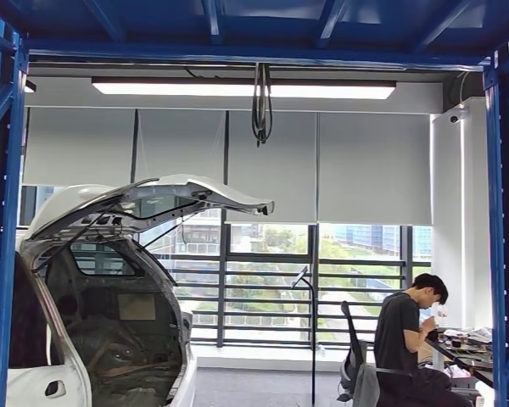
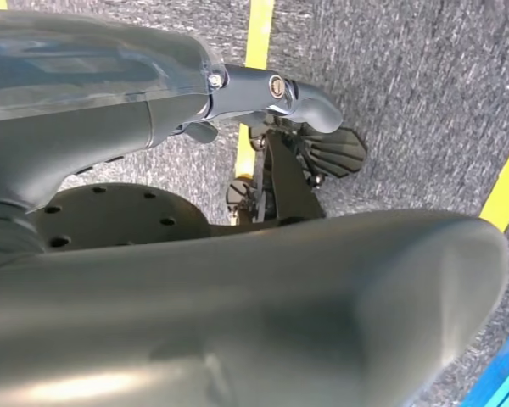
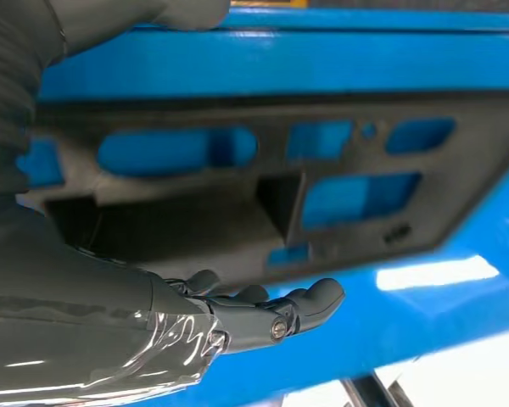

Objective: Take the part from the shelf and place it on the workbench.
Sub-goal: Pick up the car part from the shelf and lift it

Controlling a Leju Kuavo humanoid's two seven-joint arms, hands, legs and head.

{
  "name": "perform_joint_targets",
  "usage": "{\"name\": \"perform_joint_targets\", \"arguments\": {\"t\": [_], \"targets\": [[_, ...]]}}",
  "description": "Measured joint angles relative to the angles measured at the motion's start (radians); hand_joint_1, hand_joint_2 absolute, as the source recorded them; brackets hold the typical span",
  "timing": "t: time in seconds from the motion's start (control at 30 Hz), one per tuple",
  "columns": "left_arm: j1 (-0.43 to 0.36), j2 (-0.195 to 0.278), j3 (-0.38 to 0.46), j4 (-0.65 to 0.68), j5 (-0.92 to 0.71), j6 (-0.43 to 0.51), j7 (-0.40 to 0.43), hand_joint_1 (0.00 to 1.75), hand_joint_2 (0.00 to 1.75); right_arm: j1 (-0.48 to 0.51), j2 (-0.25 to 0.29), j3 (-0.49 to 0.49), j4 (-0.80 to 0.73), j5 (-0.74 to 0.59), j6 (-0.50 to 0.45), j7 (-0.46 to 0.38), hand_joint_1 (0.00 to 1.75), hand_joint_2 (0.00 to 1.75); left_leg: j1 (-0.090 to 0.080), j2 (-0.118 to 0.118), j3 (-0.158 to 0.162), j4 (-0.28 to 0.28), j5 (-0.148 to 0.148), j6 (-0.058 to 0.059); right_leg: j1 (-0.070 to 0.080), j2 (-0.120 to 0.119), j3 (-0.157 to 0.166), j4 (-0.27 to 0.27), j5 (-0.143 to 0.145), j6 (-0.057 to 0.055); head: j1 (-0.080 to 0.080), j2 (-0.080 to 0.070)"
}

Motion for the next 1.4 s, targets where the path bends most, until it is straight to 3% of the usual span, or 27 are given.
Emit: {"name": "perform_joint_targets", "arguments": {"t": [0.4,0.67,0.87,1.1,1.4], "targets": [[0.002,0.005,-0.005,0.0,-0.014,0.01,0.013,0.0,0.0,0.156,0.069,-0.071,0.037,0.34,-0.145,0.022,0.0,1.75,0.0,0.0,0.0,0.0,0.0,0.0,0.0,0.0,0.0,0.0,-0.001,-0.001,0.0,0.0],[0.004,0.005,-0.006,0.0,-0.011,0.014,0.004,0.0,0.0,0.244,0.072,-0.132,-0.016,0.689,-0.282,0.104,0.0,1.75,0.0,0.0,0.0,0.0,0.0,0.0,0.0,0.0,0.0,0.0,-0.001,-0.001,0.0,0.0],[0.005,0.005,-0.007,0.0,-0.009,0.02,-0.001,0.0,0.0,0.323,0.075,-0.193,-0.102,0.948,-0.329,0.146,0.0,1.75,0.0,0.0,0.0,0.0,0.0,0.0,0.0,0.0,0.0,0.0,-0.001,-0.001,0.0,0.0],[0.007,0.005,-0.008,0.0,-0.009,0.021,-0.001,0.0,0.0,0.39,0.086,-0.281,-0.213,1.105,-0.334,0.148,0.0,1.75,0.0,0.0,0.0,0.0,0.0,0.0,0.0,0.0,0.0,0.0,-0.001,-0.001,0.0,0.0],[0.007,0.005,-0.008,0.0,-0.009,0.022,-0.001,0.0,0.0,0.417,0.087,-0.352,-0.299,1.13,-0.325,0.136,0.0,1.75,0.0,0.0,0.0,0.0,0.0,0.0,0.0,0.0,0.0,0.0,-0.001,-0.001,0.0,0.0]]}}
